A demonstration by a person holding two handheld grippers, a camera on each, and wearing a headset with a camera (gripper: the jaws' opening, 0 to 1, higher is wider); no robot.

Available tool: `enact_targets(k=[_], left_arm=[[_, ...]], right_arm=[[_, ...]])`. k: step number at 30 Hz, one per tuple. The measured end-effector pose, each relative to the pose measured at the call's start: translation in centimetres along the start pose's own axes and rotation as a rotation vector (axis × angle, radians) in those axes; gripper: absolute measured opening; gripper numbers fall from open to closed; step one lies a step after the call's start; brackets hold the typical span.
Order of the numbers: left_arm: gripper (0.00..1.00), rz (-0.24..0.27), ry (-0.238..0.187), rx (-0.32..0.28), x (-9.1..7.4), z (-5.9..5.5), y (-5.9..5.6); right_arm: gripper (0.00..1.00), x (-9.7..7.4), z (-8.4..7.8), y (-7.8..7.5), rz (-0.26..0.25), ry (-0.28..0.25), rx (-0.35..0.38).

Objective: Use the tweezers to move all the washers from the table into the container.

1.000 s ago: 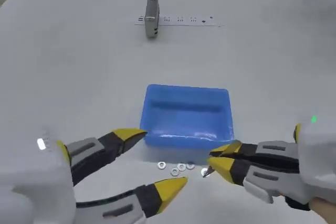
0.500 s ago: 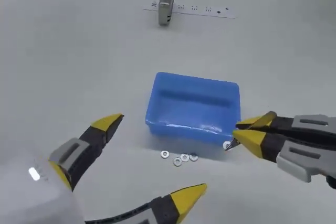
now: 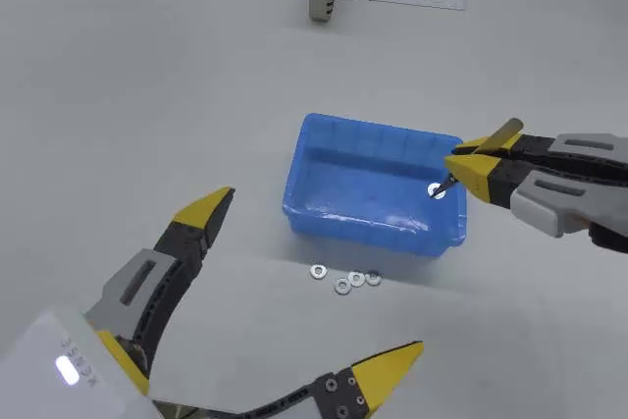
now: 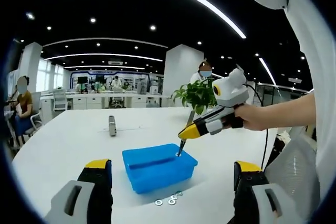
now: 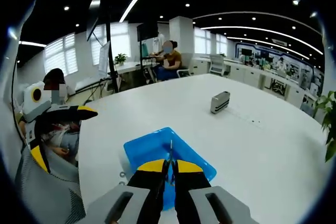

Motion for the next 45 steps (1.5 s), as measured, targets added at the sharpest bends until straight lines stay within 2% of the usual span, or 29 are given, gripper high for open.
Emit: enact_targets(k=[3,8,11,13,16,19,25,30,36,39,40,45], left_arm=[[0.99,0.015,0.002,-0.004,-0.1,-0.2,0.3],[0.99,0.029,0.027,-0.002,0.0,-0.5,0.5],[0.99,0.046,0.045,-0.019,-0.3,-0.8,0.7],[0.99,0.061,0.051,-0.036,-0.2,-0.6,0.8],[0.99,0.062,0.051,-0.048,-0.2,-0.6,0.8],[0.99,0.07,0.071,-0.033,-0.2,-0.8,0.9],[0.99,0.061,0.073,-0.041,-0.1,-0.8,0.7],[0.99,0.067,0.084,-0.049,-0.1,-1.0,0.9],[0.99,0.056,0.096,-0.041,0.0,-1.2,0.8],[0.99,0.055,0.099,-0.045,0.0,-1.3,0.8],[0.99,0.054,0.101,-0.047,0.0,-1.3,0.8],[0.98,0.05,0.11,-0.048,0.1,-1.5,0.8]], right_arm=[[0.02,0.8,-1.0,-0.5,-0.02,0.03,-0.001],[0.02,1.8,-2.1,-0.6,-0.015,0.022,0.049],[0.02,2.3,-2.9,-0.7,-0.021,0.031,0.067],[0.02,2.4,-3.2,-0.8,-0.026,0.041,0.068],[0.02,2.5,-3.3,-0.9,-0.035,0.056,0.055],[0.02,2.5,-3.3,-0.8,-0.034,0.054,0.054],[0.03,2.6,-3.4,-0.9,-0.049,0.068,0.037],[0.03,2.4,-3.1,-0.7,-0.042,0.061,0.04],[0.03,0.4,-1.3,0.7,-0.028,-0.007,0.014],[0.03,-0.3,-0.4,1.7,0.007,-0.054,0.049],[0.03,-0.7,-0.1,2.4,0.033,-0.063,0.069],[0.02,-1.0,-0.6,4.6,0.082,-0.042,0.076]])
Point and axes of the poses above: the centre of the closed fingertips' face, and the gripper's own axes: x roughly forward along the fingers, y roughly to its left, z roughly out of its top, the point moved 4 cm from there along -x, roughly backward along the fingers, and after that the axes turned 6 degrees about x, right-handed, at the moved point
